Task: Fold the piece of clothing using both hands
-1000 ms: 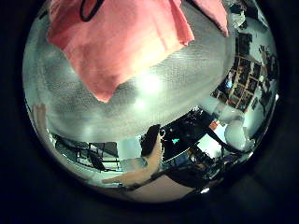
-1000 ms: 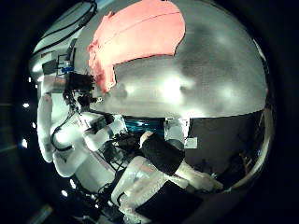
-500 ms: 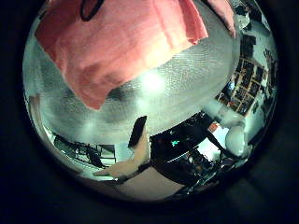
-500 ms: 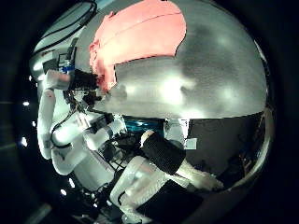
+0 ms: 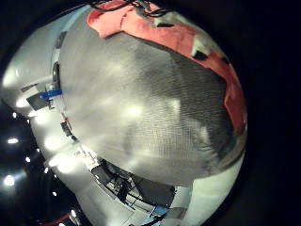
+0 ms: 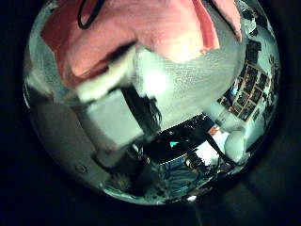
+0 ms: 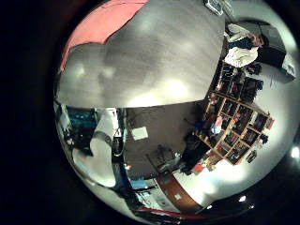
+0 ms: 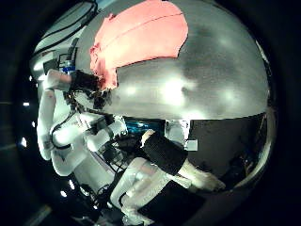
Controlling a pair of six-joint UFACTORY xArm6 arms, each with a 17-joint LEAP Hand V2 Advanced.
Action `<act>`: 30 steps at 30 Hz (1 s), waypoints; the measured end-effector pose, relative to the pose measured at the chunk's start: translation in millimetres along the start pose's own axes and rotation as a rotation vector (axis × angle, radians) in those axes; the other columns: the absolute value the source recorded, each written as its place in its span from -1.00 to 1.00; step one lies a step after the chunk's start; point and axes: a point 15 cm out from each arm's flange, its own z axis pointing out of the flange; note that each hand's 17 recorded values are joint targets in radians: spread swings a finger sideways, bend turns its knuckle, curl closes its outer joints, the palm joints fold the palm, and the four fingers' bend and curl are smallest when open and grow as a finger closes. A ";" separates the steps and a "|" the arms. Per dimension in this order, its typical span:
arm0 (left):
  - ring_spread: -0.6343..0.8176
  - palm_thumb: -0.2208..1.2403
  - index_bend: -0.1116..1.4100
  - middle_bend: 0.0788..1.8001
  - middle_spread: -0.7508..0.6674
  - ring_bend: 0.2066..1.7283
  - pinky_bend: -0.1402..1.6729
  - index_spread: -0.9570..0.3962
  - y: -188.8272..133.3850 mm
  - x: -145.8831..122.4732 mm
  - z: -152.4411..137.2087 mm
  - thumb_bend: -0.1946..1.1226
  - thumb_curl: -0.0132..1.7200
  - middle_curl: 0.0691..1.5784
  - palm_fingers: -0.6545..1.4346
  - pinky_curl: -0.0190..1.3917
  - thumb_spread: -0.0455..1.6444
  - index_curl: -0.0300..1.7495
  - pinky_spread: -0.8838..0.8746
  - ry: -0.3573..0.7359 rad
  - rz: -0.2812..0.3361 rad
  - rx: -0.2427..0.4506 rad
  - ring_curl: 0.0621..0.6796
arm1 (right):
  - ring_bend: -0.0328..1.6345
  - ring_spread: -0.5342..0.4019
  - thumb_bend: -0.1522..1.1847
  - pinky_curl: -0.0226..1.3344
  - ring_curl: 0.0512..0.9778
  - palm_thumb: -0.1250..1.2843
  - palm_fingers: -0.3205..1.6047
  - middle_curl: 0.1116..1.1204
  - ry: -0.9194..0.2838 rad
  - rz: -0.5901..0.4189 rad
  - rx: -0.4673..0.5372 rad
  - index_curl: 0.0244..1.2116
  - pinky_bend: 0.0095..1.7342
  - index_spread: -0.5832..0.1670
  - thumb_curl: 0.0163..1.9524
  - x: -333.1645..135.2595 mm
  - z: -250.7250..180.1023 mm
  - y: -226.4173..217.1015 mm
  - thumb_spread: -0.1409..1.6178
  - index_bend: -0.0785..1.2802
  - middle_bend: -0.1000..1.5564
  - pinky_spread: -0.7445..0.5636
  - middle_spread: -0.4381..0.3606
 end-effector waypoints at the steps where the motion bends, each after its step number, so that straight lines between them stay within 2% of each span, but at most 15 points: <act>1: -0.65 0.08 -0.21 -0.04 -0.41 -0.05 -0.50 -0.12 1.1 -2.1 0.0 -0.69 -0.62 -0.23 0.58 -0.58 0.50 -0.36 -0.23 -0.007 0.001 -0.003 -0.07 | -0.49 0.31 -0.80 -0.54 -0.54 -0.29 -0.33 -0.51 0.000 -0.001 0.001 -0.58 -0.62 -0.31 -0.71 -0.2 -0.3 0.1 0.55 -0.68 -0.62 0.62 0.11; 3: -0.72 0.10 -0.18 -0.02 -0.45 -0.01 -0.46 -0.18 5.6 -5.9 -0.6 -0.68 -0.63 -0.19 0.55 -0.55 0.58 -0.32 -0.32 -0.018 0.000 -0.015 0.01 | -0.39 0.20 -0.80 -0.53 -0.50 -0.29 -0.27 -0.51 0.001 -0.001 0.002 -0.60 -0.58 -0.30 -0.71 -0.3 -0.3 -0.2 0.55 -0.70 -0.62 0.54 0.10; 4: -0.74 0.10 -0.17 -0.01 -0.47 0.01 -0.44 -0.20 9.0 -7.3 -1.6 -0.68 -0.64 -0.17 0.53 -0.54 0.61 -0.31 -0.35 -0.019 -0.001 -0.021 0.05 | -0.29 0.08 -0.79 -0.53 -0.47 -0.28 -0.16 -0.49 0.001 -0.003 0.002 -0.64 -0.54 -0.29 -0.71 -0.9 0.0 -0.2 0.55 -0.74 -0.58 0.43 0.04; 6: -0.77 0.10 -0.16 0.00 -0.50 0.04 -0.40 -0.24 12.5 -10.3 -8.5 -0.69 -0.65 -0.13 0.51 -0.51 0.66 -0.27 -0.42 -0.016 -0.005 -0.019 0.10 | -0.19 -0.05 -0.79 -0.52 -0.40 -0.25 -0.11 -0.46 0.004 -0.022 0.001 -0.66 -0.48 -0.28 -0.70 -6.0 -0.4 -2.2 0.55 -0.73 -0.54 0.30 -0.03; 12: -0.81 0.13 -0.11 0.03 -0.57 0.11 -0.30 -0.30 16.8 -16.8 -37.9 -0.69 -0.67 -0.04 0.44 -0.43 0.74 -0.15 -0.53 0.013 -0.018 0.011 0.25 | -0.05 -0.28 -0.79 -0.49 -0.28 -0.16 -0.14 -0.40 0.020 -0.120 -0.036 -0.66 -0.39 -0.23 -0.68 -33.9 13.3 -9.8 0.52 -0.67 -0.47 0.05 -0.14; 14: -0.82 0.13 -0.10 0.05 -0.58 0.13 -0.27 -0.32 16.6 -18.8 -49.6 -0.69 -0.67 -0.01 0.42 -0.41 0.75 -0.11 -0.55 0.029 -0.022 0.034 0.29 | -0.03 -0.32 -0.79 -0.49 -0.26 -0.15 -0.16 -0.38 0.020 -0.142 -0.059 -0.65 -0.37 -0.22 -0.68 -40.5 29.6 -11.6 0.50 -0.65 -0.45 0.01 -0.16; 18: -0.82 0.14 -0.08 0.07 -0.59 0.17 -0.22 -0.35 16.8 -20.4 -71.1 -0.70 -0.67 0.04 0.39 -0.35 0.76 -0.04 -0.58 0.050 -0.031 0.073 0.37 | 0.01 -0.36 -0.80 -0.51 -0.24 -0.12 -0.18 -0.36 0.038 -0.196 -0.037 -0.63 -0.36 -0.21 -0.67 -54.5 53.2 -28.3 0.47 -0.64 -0.42 -0.05 -0.18; 23: -0.82 0.15 -0.05 0.09 -0.60 0.22 -0.18 -0.37 21.6 -29.2 -90.6 -0.71 -0.67 0.09 0.36 -0.29 0.77 0.04 -0.61 0.055 -0.032 0.080 0.44 | 0.01 -0.36 -0.81 -0.53 -0.22 -0.11 -0.23 -0.34 0.059 -0.258 -0.029 -0.58 -0.35 -0.16 -0.66 -77.2 68.0 -38.7 0.44 -0.62 -0.40 -0.06 -0.19; 30: -0.81 0.16 -0.04 0.11 -0.61 0.27 -0.16 -0.39 28.5 -37.5 -113.6 -0.71 -0.67 0.14 0.32 -0.21 0.78 0.13 -0.62 0.077 -0.030 0.092 0.53 | -0.04 -0.31 -0.81 -0.57 -0.24 -0.12 -0.29 -0.33 0.071 -0.261 -0.036 -0.52 -0.37 -0.10 -0.66 -91.3 81.8 -58.1 0.40 -0.61 -0.39 -0.01 -0.15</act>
